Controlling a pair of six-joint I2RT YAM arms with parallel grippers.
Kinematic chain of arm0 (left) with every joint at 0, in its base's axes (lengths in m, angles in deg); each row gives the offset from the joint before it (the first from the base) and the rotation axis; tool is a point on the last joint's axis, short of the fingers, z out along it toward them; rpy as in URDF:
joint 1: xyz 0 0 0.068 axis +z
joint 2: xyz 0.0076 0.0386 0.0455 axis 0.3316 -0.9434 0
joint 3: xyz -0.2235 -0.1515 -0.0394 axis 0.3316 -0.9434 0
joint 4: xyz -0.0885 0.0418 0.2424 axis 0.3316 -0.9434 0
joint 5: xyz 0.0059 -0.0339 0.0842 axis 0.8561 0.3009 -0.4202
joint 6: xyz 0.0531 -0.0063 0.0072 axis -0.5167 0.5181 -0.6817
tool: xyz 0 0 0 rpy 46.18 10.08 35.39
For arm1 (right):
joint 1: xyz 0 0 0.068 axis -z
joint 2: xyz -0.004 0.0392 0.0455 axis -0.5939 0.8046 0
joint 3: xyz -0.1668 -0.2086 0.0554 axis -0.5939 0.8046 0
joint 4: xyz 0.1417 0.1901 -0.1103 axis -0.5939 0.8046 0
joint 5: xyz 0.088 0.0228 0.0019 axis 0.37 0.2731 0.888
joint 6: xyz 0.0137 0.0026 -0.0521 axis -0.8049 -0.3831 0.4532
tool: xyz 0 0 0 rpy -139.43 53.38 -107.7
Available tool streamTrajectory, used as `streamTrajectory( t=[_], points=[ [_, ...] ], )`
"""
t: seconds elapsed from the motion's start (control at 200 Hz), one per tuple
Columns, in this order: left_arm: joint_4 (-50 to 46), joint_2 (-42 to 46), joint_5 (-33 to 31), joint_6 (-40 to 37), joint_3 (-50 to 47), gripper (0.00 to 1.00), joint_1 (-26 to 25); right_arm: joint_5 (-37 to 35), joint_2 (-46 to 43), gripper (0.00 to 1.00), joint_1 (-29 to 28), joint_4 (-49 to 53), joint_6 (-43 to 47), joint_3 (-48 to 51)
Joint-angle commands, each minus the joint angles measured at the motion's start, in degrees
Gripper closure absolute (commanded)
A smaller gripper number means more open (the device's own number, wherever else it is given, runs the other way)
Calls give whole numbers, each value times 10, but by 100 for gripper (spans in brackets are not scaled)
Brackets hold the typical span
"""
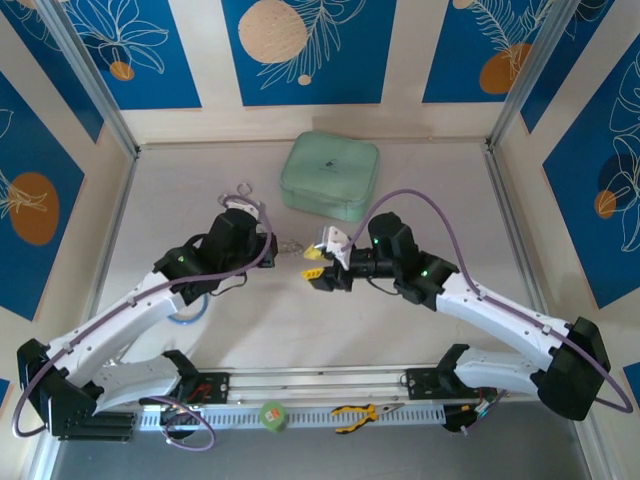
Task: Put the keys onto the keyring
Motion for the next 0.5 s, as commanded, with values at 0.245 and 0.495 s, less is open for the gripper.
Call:
streamTrajectory(
  t=[0.245,0.495],
  points=[
    [-157,-47,35,273,94,100,-3,-126,74,54,-70,-89,-93,47],
    [-103,-40,119,372,42,100,-2,-126,94,48,-81,-280,-97,165]
  ],
)
